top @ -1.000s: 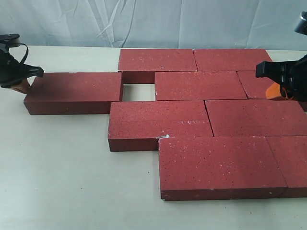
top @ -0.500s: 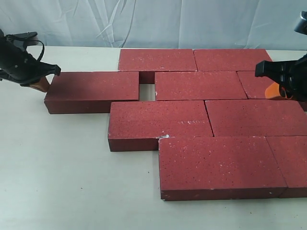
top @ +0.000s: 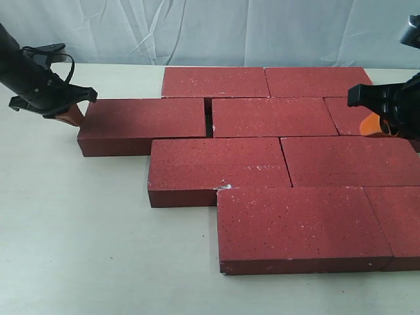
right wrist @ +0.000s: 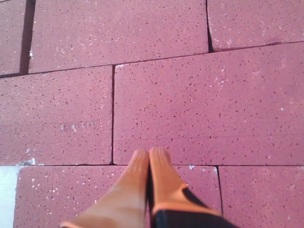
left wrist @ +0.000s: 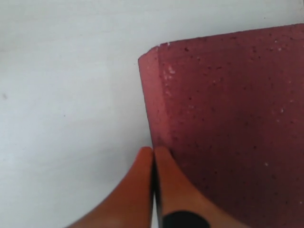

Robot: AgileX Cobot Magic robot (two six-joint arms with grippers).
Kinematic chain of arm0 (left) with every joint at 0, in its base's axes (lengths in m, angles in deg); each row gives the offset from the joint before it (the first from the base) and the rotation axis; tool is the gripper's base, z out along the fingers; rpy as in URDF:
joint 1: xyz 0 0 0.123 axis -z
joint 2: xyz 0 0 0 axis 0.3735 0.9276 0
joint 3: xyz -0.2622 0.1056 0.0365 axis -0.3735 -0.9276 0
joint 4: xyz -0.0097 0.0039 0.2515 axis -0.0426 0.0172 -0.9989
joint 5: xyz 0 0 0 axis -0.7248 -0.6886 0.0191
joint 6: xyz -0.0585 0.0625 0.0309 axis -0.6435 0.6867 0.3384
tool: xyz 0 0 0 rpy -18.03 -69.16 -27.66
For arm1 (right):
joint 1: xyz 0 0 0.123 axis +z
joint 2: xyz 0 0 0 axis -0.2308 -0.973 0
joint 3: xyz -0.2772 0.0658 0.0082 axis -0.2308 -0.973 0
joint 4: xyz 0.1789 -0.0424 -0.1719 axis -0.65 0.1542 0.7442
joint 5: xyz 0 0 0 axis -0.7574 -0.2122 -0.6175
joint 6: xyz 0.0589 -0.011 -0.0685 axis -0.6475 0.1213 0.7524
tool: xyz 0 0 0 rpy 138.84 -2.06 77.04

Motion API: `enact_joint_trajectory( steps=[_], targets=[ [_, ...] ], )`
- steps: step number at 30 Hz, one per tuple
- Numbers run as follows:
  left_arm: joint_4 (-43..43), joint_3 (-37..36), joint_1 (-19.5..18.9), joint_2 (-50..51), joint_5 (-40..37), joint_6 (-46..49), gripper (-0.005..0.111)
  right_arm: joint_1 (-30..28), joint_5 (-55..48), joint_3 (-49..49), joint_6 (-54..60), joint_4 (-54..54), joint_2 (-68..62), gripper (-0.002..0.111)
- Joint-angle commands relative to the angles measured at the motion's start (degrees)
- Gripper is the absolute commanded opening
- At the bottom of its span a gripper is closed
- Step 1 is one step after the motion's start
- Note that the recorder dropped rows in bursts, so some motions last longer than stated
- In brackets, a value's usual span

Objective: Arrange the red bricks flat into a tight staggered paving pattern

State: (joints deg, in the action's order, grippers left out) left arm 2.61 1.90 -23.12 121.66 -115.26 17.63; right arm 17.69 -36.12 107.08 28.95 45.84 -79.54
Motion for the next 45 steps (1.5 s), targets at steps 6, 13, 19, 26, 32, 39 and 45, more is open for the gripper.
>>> enact_joint_trajectory(
  steps=[6,13,19,26,32,39,45],
  targets=[
    [1.75,0.24,1.9,0.43,-0.2,1.24,0.0,-0.2,0.34,-0.16,0.57,-0.17,-0.15,-0.001],
    [-0.03,0.24,0.75,0.43,-1.33,0.92,0.0,-0.2,0.34,-0.16,0.57,-0.17,-0.15,-0.001],
    [-3.38,0.24,-2.4,-2.87,-3.92,-3.74,0.0,-0.2,0.36,-0.16,0.57,-0.06,-0.15,-0.001],
    [-11.46,0.24,-4.54,-12.18,-9.63,-12.35,0.0,-0.2,1.4,-0.16,0.57,-0.05,-0.15,-0.001],
    [-9.6,-2.81,-4.32,-21.17,-12.26,-13.23,0.0,-0.2,1.79,-0.16,1.59,0.17,-0.15,-0.001],
    [-8.83,-10.22,-4.32,-32.97,-13.23,-13.77,0.0,-0.2,1.79,-0.16,1.59,0.17,-0.15,-0.001],
    [-8.59,-17.22,-4.32,-45.01,-13.27,-13.77,0.0,-0.2,1.79,-0.16,1.59,-0.08,-0.15,-0.001]
  ],
)
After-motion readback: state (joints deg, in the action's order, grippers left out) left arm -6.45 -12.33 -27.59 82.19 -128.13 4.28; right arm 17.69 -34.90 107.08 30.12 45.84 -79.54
